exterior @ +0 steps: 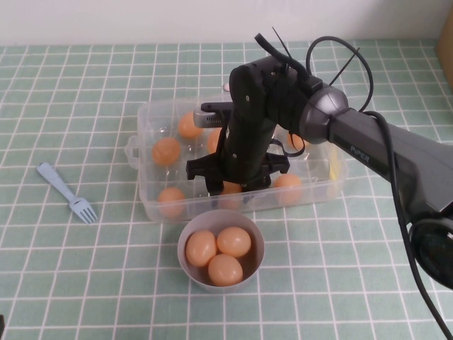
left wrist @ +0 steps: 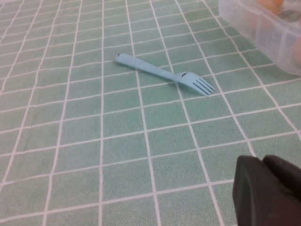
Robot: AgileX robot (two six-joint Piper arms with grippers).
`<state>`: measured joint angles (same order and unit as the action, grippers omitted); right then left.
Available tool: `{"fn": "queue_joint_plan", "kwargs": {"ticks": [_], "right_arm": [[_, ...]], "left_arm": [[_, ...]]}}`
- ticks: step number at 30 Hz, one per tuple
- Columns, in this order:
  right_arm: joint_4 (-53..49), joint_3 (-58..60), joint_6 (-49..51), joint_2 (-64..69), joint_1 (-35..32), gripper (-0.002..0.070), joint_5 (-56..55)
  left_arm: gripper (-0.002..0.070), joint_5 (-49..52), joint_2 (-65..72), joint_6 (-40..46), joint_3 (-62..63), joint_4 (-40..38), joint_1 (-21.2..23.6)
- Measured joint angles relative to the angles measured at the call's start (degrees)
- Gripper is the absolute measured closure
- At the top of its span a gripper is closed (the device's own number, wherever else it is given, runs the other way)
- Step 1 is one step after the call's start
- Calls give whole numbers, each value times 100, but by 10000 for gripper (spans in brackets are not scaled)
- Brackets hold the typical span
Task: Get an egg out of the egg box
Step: Pick up the egg from the plastic box, then place the egg in the bowl
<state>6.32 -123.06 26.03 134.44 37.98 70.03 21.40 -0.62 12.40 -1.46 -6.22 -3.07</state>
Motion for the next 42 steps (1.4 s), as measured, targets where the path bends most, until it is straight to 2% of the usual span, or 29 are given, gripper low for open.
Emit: {"fn": "queue_joint_plan", "kwargs": {"ticks": [9, 17, 26, 31, 35, 38, 42], "right_arm": [[0, -23, -12, 0, 0, 304, -9], [-246, -526, -38, -97, 0, 311, 29], [-358, -596, -255, -907, 0, 314, 88], [-511, 333, -332, -1860, 141, 314, 88], [-536, 1772, -342, -2752, 277, 314, 64], [-477, 2792, -342, -3200, 350, 316, -192], [-162, 3518, -354, -3373, 399, 316, -482]], "left_arm": [[678, 0, 0, 0, 0, 0, 0], [678, 0, 0, 0, 0, 0, 0], [678, 0, 0, 0, 0, 0, 0], [678, 0, 0, 0, 0, 0, 0], [678, 0, 0, 0, 0, 0, 0], [678, 0, 0, 0, 0, 0, 0], [678, 0, 0, 0, 0, 0, 0]]}}
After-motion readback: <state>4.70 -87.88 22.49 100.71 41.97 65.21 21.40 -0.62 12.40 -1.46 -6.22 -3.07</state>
